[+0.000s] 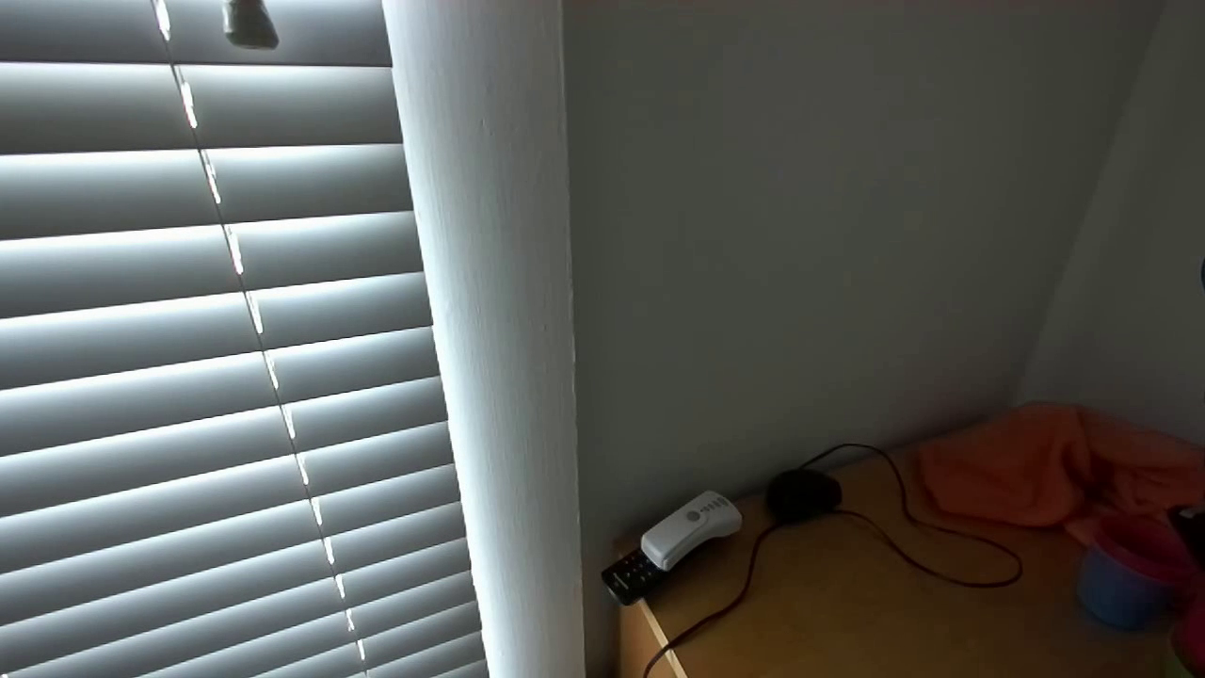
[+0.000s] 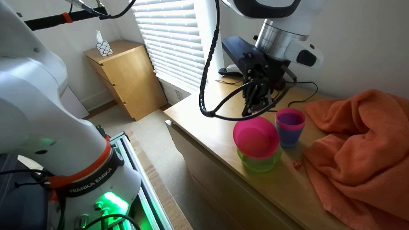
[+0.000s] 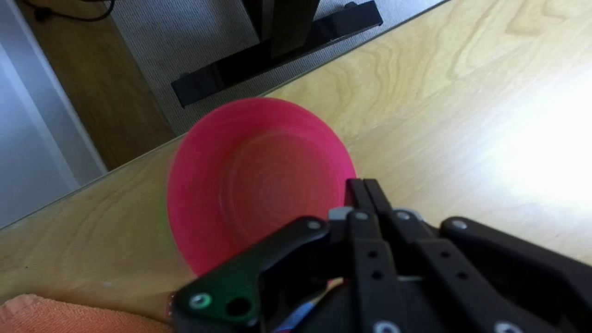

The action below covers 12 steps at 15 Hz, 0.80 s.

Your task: Put the pink bowl on the counter.

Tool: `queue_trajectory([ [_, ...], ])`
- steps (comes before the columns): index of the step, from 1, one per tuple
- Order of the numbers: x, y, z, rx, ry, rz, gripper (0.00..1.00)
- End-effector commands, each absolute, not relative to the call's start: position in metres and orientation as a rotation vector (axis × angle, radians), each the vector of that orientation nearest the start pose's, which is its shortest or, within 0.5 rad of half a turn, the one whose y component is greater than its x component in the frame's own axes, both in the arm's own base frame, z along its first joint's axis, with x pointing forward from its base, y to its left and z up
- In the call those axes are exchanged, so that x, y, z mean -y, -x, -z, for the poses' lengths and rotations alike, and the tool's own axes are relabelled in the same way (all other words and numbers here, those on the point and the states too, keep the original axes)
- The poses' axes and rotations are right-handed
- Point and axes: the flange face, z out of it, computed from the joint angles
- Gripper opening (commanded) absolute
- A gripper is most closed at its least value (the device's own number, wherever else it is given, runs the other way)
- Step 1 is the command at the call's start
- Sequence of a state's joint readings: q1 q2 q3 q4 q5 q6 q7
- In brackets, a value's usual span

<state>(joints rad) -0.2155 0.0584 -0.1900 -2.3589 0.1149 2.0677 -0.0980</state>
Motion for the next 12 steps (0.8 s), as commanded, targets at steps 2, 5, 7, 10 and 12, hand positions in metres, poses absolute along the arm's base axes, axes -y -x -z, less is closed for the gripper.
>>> queue_trajectory([
  [2, 0.161, -0.419, -0.296, -0.554, 2.870, -0.509, 0.01],
  [5, 0.144, -0.419, -0.305, -0.524, 2.866, -0.549, 0.01],
  [7, 0.131, -0.422, -0.311, -0.494, 2.869, -0.567, 0.01],
  [10, 0.107, -0.433, -0.311, -0.426, 2.884, -0.560, 0.01],
  [12, 0.090, -0.440, -0.304, -0.390, 2.882, -0.569, 0.01],
])
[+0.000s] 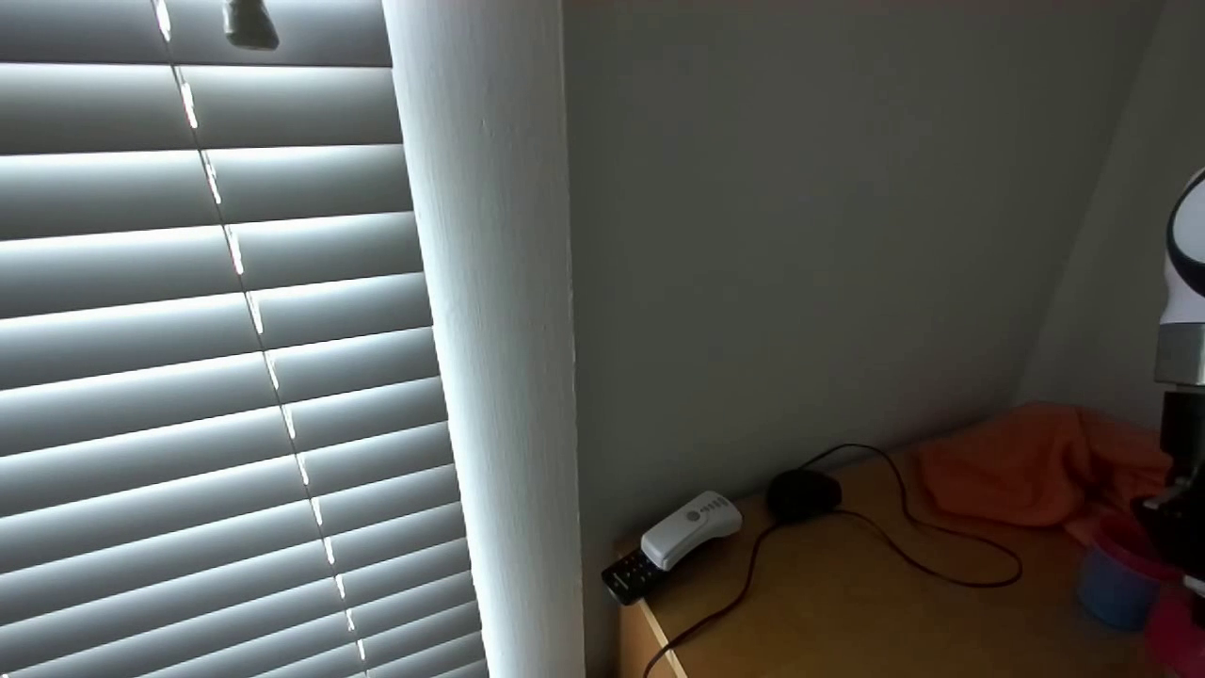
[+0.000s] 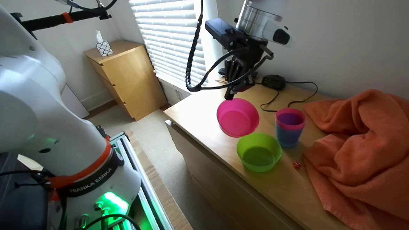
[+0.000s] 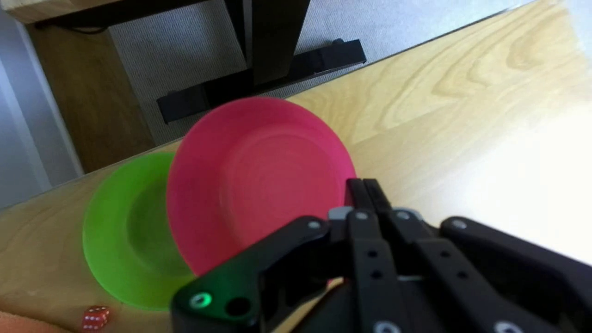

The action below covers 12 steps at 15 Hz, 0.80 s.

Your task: Put the pink bowl on the counter.

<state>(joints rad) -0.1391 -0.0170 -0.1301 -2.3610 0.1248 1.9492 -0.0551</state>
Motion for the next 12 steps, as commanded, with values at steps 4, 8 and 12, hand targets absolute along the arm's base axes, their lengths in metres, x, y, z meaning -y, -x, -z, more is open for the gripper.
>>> queue_trajectory([
  [4, 0.062, -0.447, -0.290, -0.333, 2.879, -0.599, 0.01],
  [8, 0.047, -0.454, -0.267, -0.341, 2.902, -0.580, 0.01],
  [12, 0.039, -0.458, -0.247, -0.347, 2.903, -0.551, 0.01],
])
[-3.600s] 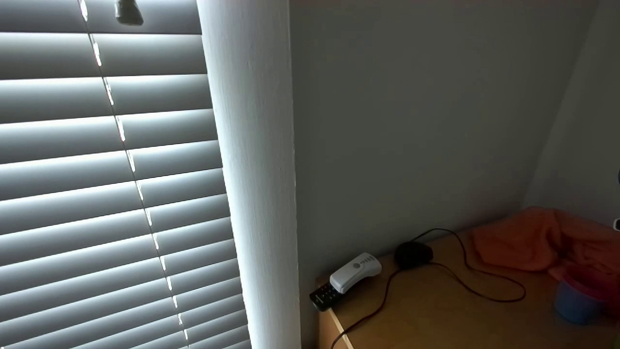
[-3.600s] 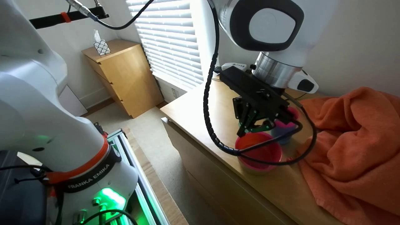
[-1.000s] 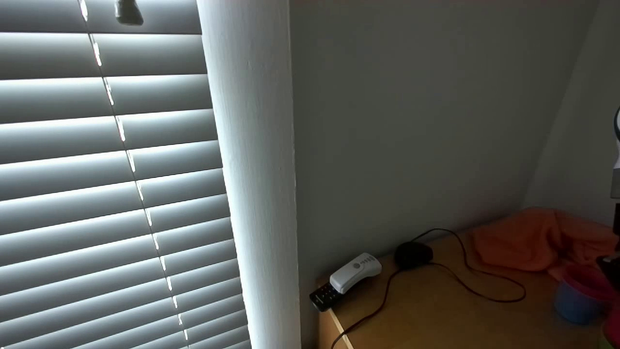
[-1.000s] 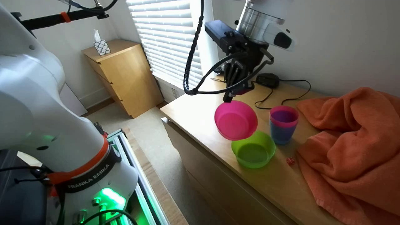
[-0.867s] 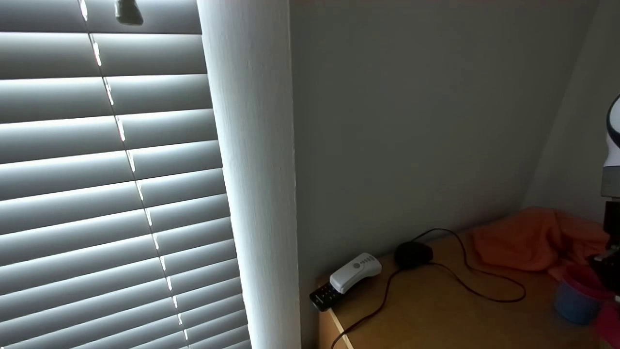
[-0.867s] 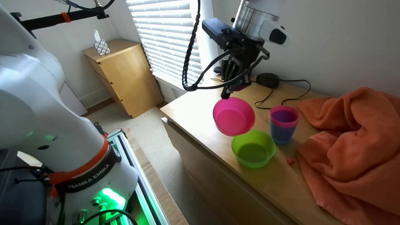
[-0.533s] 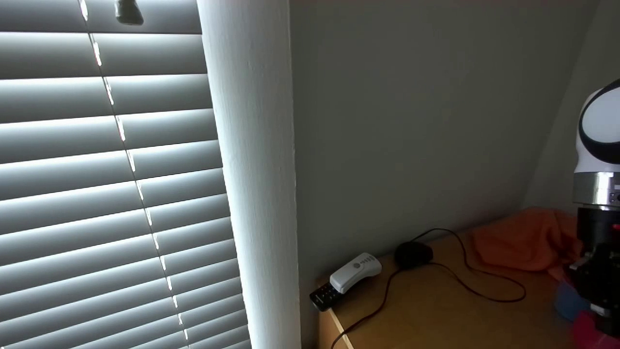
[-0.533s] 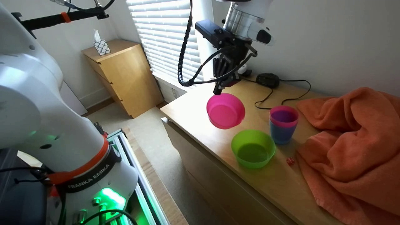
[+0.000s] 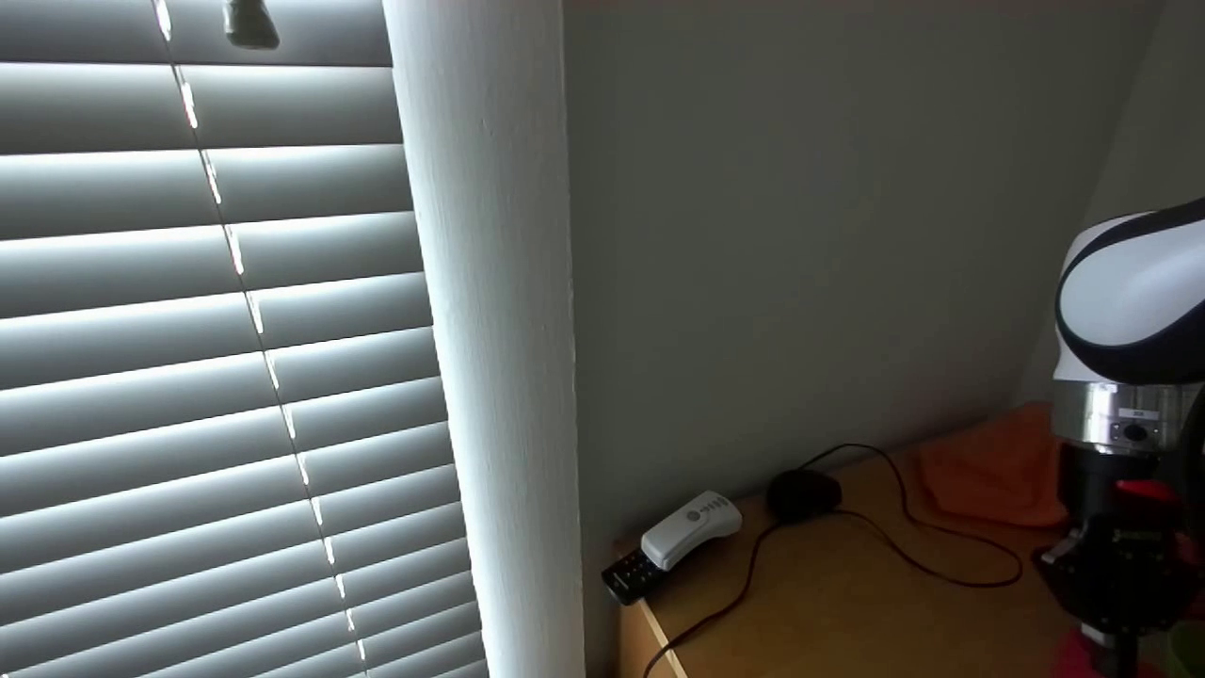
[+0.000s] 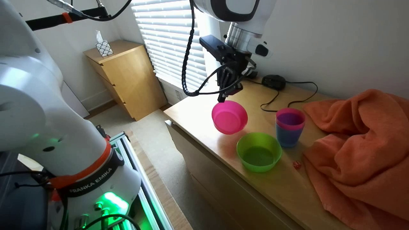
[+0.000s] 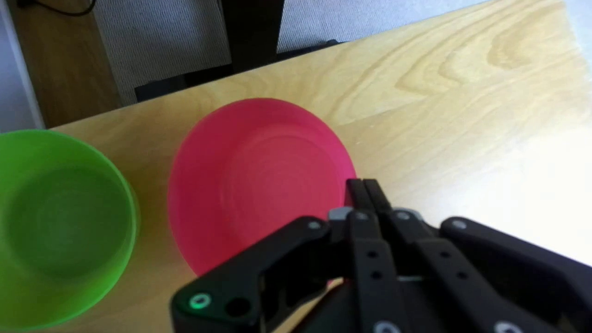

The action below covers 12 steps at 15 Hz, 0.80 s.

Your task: Put the pink bowl on the counter.

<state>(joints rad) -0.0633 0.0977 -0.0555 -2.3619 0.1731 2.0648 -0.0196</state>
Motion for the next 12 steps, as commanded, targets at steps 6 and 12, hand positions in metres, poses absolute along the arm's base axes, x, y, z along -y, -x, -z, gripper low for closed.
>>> queue_trajectory([
  [6, 0.035, -0.460, -0.230, -0.371, 2.905, -0.509, 0.28],
  [12, 0.033, -0.453, -0.236, -0.371, 2.900, -0.491, 0.71],
])
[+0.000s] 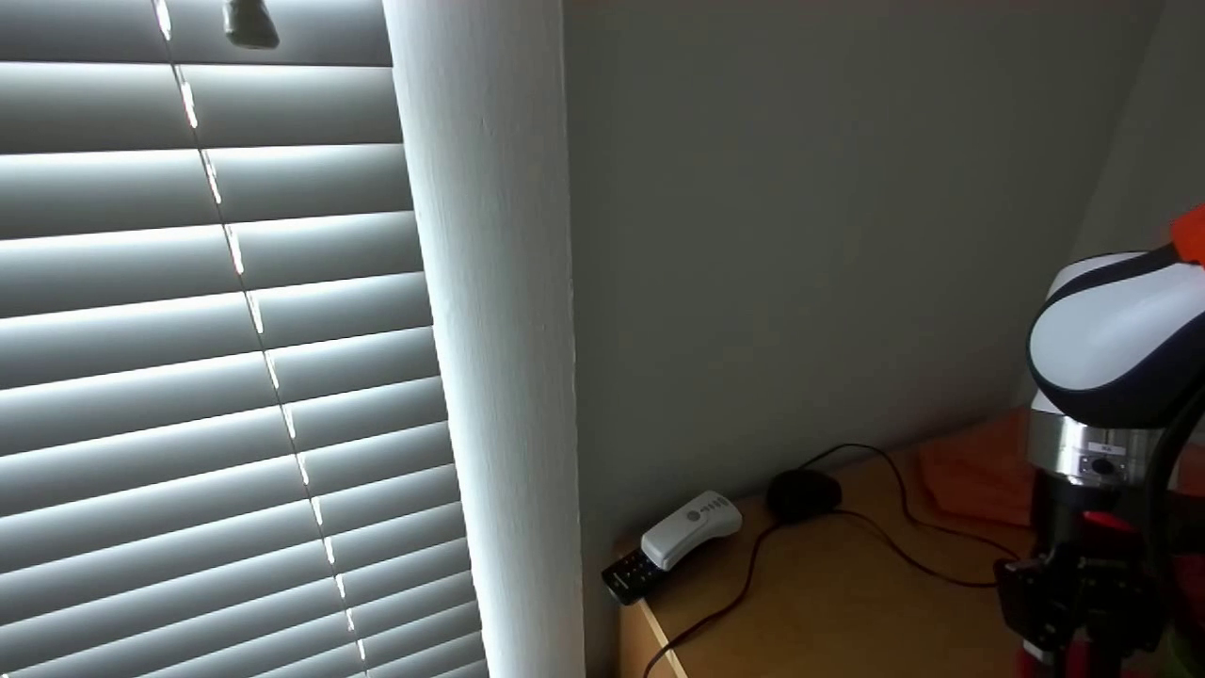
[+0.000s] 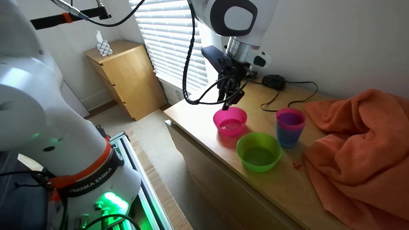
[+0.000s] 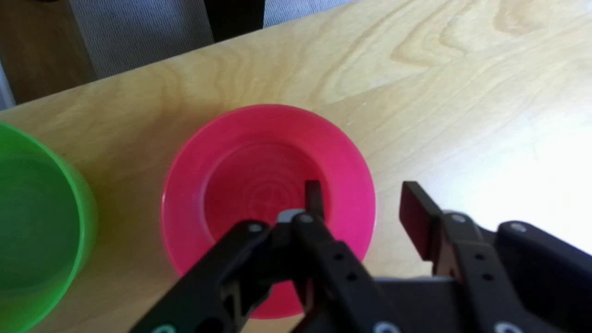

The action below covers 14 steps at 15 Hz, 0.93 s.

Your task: Put the pink bowl on the counter.

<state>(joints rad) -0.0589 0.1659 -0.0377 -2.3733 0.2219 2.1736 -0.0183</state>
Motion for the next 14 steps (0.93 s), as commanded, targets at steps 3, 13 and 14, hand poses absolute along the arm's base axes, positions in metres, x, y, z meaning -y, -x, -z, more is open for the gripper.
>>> queue_trajectory([
  [3, 0.043, -0.443, -0.258, -0.376, 2.911, -0.475, 0.95],
  [13, 0.131, -0.379, -0.363, -0.523, 3.088, -0.305, 1.00],
  [14, 0.136, -0.375, -0.369, -0.520, 3.088, -0.284, 1.00],
])
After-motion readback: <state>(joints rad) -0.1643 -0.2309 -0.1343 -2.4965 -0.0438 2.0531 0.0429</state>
